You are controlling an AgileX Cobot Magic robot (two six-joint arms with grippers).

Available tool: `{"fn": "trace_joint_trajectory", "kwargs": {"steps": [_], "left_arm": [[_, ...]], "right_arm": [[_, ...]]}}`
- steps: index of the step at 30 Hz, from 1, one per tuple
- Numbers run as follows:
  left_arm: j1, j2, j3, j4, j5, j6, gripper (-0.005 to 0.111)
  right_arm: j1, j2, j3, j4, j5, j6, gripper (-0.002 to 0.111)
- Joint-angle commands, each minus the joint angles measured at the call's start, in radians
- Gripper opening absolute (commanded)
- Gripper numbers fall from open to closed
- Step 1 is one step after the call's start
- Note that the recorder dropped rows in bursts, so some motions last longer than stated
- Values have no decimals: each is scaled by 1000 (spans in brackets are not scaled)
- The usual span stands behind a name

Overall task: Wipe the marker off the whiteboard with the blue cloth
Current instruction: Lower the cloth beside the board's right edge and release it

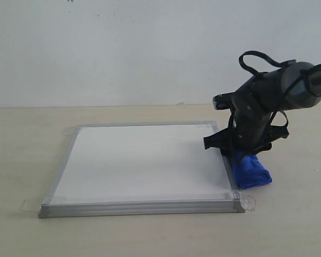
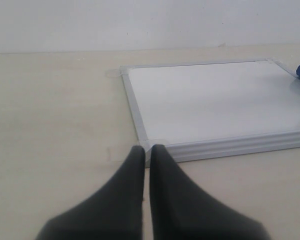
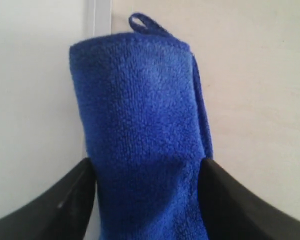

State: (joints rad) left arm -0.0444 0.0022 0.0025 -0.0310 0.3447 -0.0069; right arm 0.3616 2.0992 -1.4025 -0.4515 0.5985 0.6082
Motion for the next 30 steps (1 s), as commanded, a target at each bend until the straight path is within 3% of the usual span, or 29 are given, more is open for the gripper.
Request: {"fn": "trace_joint_trajectory", "kwargs": {"steps": [1,4,8,9,30], "left_arm": [[2,-2,-2,-10,-7,1,4],[2,-2,-2,-10,-7,1,4],[2,-2,-2,-10,-7,1,4],[2,-2,-2,-10,-7,1,4],[2,-2,-2,-10,-7,1,4]], "right_arm": [[-3,-83,-5,1,-23,7,57],[-3,-111,-5,-2,-31,-42,48],[-3,-109,11,-6,-16,-130,5],[-3,-109,24,-8,-26,-133,0],[-3,-7,89,-4,-140,-113,0]]}}
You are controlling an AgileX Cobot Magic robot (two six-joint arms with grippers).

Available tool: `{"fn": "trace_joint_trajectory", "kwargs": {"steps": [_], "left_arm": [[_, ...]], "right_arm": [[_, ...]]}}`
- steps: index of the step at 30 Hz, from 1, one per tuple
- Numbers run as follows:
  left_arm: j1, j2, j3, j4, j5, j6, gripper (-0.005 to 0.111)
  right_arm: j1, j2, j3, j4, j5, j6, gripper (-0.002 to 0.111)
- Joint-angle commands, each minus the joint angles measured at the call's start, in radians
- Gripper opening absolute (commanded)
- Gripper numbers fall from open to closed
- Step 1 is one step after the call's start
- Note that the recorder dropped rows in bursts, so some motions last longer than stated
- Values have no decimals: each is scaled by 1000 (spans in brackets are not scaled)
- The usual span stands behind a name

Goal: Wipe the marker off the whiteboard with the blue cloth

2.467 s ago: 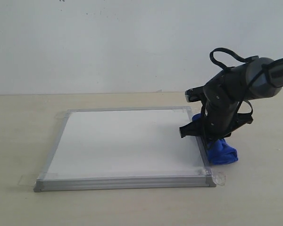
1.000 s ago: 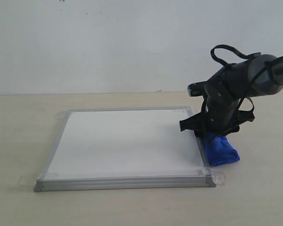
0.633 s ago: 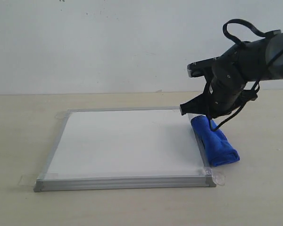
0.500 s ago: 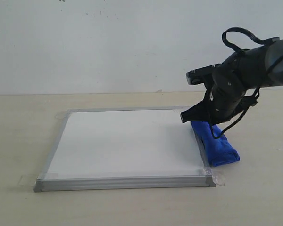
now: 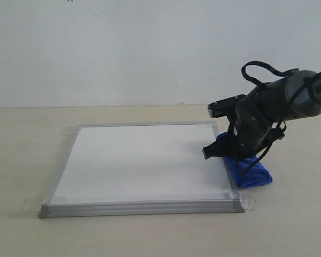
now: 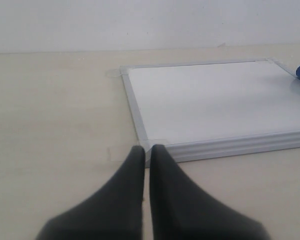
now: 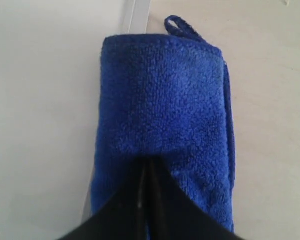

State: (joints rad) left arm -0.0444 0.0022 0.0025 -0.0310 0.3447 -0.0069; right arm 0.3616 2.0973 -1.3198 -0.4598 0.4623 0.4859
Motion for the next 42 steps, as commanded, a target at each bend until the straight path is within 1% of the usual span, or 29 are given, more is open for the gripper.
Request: {"fn": "trace_joint_trajectory", "kwargs": {"steps": [1,7,12,14,17,19,21,23,28,32,35,39,42], "left_arm": [[2,-2,-2,-10,-7,1,4],[2,-2,-2,-10,-7,1,4],[2,-2,-2,-10,-7,1,4],[2,-2,-2,-10,-7,1,4],[2,-2,-2,-10,-7,1,4],[2,-2,-2,-10,-7,1,4],[2,-2,-2,-10,-7,1,4],[2,-2,-2,-10,-7,1,4],[2,-2,-2,-10,-7,1,4],[2,-2,-2,-10,-7,1,4],[2,-2,-2,-10,-7,1,4],[2,-2,-2,-10,-7,1,4],[2,-2,-2,-10,-7,1,4]], "right_arm": [[-3,-23,6,4,-9,9,0],[-3,-89,6,0,-9,9,0],[-3,5,6,-10,-11,9,0],[-3,7,6,-21,-3,9,0],[-3,-78,4,-21,101,9,0],[-3,-179,18,-21,156,-8,0],[-3,-284,72,-21,141,-29,0],[-3,-384,165,-21,101,-38,0],[-3,-549,354,-19,33,-27,0],[-3,-702,528,48,-54,13,0],[-3,-819,600,137,-12,44,0],[-3,-924,619,319,153,67,0],[-3,-972,619,353,174,65,0]]}}
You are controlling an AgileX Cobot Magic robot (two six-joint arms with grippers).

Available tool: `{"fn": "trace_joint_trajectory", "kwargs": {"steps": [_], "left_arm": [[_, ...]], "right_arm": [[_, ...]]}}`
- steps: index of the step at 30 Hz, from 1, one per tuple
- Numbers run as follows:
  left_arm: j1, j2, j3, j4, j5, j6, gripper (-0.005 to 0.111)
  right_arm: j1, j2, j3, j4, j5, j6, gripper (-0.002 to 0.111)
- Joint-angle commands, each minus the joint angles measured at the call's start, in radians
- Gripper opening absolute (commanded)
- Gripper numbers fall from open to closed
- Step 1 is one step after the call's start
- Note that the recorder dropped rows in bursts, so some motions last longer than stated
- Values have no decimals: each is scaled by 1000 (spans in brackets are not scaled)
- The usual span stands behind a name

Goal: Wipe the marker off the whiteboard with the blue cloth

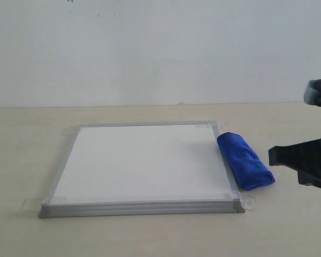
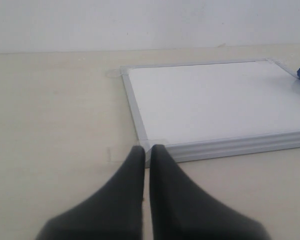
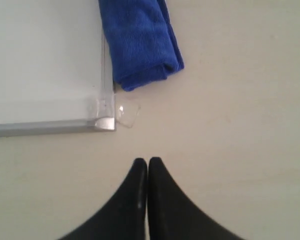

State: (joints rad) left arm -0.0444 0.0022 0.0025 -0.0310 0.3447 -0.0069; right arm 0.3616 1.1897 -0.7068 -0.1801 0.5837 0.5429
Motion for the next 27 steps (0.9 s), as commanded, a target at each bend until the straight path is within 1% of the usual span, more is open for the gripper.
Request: {"fn": "trace_joint_trajectory", "kwargs": {"steps": [1,8,11,15,18,19,20,21,22,23,24,25,26,27], "left_arm": [[2,-2,-2,-10,-7,1,4],[2,-2,-2,-10,-7,1,4],[2,-2,-2,-10,-7,1,4],[0,-2,-2,-10,-7,1,4],[0,-2,-2,-10,-7,1,4],[0,-2,-2,-10,-7,1,4],[0,-2,-2,-10,-7,1,4],[0,-2,-2,-10,-7,1,4],[0,-2,-2,-10,-7,1,4],[0,-2,-2,-10,-7,1,4],[0,-2,-2,-10,-7,1,4],[0,-2,-2,-10,-7,1,4],[0,-2,-2,-10,-7,1,4],[0,-2,-2,-10,-7,1,4]], "right_arm": [[-3,-77,6,70,52,6,0],[-3,-111,6,69,49,6,0],[20,-120,6,44,51,-1,0],[21,-149,10,33,31,-15,0],[21,-230,46,33,-105,-22,0],[21,-316,99,33,-234,-26,0],[21,-355,130,33,-278,-30,0],[21,-455,201,24,-375,-63,0],[21,-511,231,12,-409,-84,0],[15,-624,310,9,-481,-109,0],[8,-670,341,9,-508,-113,0],[-20,-788,420,9,-543,-113,0],[-39,-834,451,9,-559,-108,0],[-97,-939,531,16,-604,-98,0]]}}
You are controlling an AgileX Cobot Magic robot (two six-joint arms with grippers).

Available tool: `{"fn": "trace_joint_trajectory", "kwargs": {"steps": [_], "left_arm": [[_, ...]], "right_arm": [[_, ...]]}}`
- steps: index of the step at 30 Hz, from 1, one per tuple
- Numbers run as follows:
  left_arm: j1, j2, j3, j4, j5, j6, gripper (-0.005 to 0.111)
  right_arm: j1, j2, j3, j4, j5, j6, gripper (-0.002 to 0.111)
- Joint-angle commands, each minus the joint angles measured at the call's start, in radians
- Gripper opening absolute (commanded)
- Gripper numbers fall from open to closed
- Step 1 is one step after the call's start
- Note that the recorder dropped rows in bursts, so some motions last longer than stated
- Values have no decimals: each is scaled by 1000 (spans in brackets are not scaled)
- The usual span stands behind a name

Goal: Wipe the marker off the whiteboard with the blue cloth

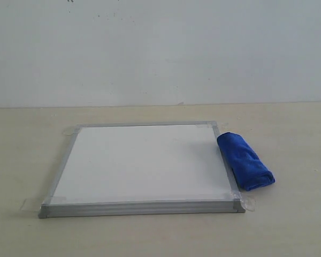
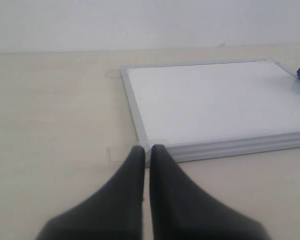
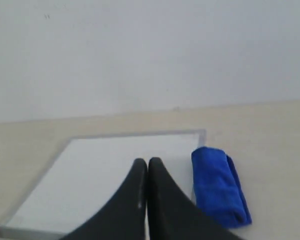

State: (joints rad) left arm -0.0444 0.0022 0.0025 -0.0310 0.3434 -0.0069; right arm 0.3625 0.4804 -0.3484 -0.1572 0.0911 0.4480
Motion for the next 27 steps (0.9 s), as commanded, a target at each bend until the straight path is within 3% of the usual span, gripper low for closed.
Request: {"fn": "trace_joint_trajectory", "kwargs": {"steps": [1,5,9,15,23,27], "left_arm": [[0,-2,-2,-10,-6,1,4],[0,-2,-2,-10,-6,1,4],[0,-2,-2,-10,-6,1,4],[0,-2,-2,-10,-6,1,4],[0,-2,-2,-10,-6,1,4],[0,-2,-2,-10,-6,1,4]], "right_arm": [[-154,-308,222,-5,-145,32,0],[-272,-466,340,-5,-169,216,0],[-324,-480,348,-5,-167,376,0],[-324,-480,348,-40,-106,146,0],[-322,-480,348,-51,256,91,0],[-322,-480,348,-59,258,-62,0]]}}
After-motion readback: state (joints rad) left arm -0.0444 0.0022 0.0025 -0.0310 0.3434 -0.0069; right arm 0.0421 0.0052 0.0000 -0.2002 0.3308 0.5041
